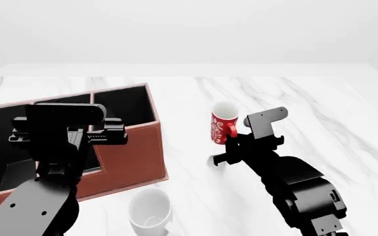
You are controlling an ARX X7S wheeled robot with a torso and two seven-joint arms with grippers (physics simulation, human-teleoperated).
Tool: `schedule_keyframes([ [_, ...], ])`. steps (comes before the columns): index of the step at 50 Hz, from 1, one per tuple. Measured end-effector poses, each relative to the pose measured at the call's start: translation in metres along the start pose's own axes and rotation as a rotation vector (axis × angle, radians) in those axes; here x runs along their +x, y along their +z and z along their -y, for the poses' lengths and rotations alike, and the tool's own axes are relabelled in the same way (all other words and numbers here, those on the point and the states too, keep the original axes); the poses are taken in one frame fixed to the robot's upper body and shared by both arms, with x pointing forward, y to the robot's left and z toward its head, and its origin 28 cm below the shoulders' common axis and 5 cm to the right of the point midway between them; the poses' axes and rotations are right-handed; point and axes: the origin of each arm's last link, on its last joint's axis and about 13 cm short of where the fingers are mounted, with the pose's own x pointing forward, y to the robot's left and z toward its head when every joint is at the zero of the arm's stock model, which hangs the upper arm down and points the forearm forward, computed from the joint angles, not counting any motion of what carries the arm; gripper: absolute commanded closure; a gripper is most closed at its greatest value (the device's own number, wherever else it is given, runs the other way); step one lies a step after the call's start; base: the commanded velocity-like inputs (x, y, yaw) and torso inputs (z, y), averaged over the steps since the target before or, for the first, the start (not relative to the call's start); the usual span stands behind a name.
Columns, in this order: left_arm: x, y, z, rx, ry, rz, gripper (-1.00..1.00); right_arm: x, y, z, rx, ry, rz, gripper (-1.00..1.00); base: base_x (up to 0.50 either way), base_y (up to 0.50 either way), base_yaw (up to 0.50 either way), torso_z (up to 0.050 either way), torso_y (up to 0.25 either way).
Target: Pick up the red mug and place it to the right of the caddy.
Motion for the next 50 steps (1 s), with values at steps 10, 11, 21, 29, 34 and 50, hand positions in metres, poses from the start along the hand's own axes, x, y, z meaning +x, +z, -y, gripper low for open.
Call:
schedule_keyframes([
  [10,0.001,0.000,0.000,0.003,0.001,0.000,-1.00,0.032,0.001,-0.011,-0.017,0.108,-0.036,1.00,0.00,0.00,0.00,0.000,0.000],
  [11,0.001,0.001,0.000,0.003,0.001,0.000,-1.00,0.034,0.001,-0.012,-0.018,0.117,-0.041,1.00,0.00,0.00,0.00,0.000,0.000],
  [21,0.001,0.000,0.000,0.003,0.001,-0.001,-1.00,0.049,-0.006,-0.025,-0.031,0.189,-0.089,1.00,0.00,0.00,0.00,0.000,0.001],
  [29,0.001,0.000,0.000,0.002,-0.001,-0.002,-1.00,0.058,-0.009,-0.033,-0.026,0.216,-0.132,1.00,0.00,0.00,0.00,0.000,0.000],
  [34,0.000,0.000,0.000,0.002,0.000,-0.002,-1.00,0.062,-0.011,-0.037,-0.032,0.219,-0.171,1.00,0.00,0.00,0.00,0.000,0.002],
  [50,0.000,0.001,-0.002,0.001,0.003,0.001,-1.00,0.068,-0.016,-0.041,-0.048,0.214,-0.274,1.00,0.00,0.00,0.00,0.000,0.000],
])
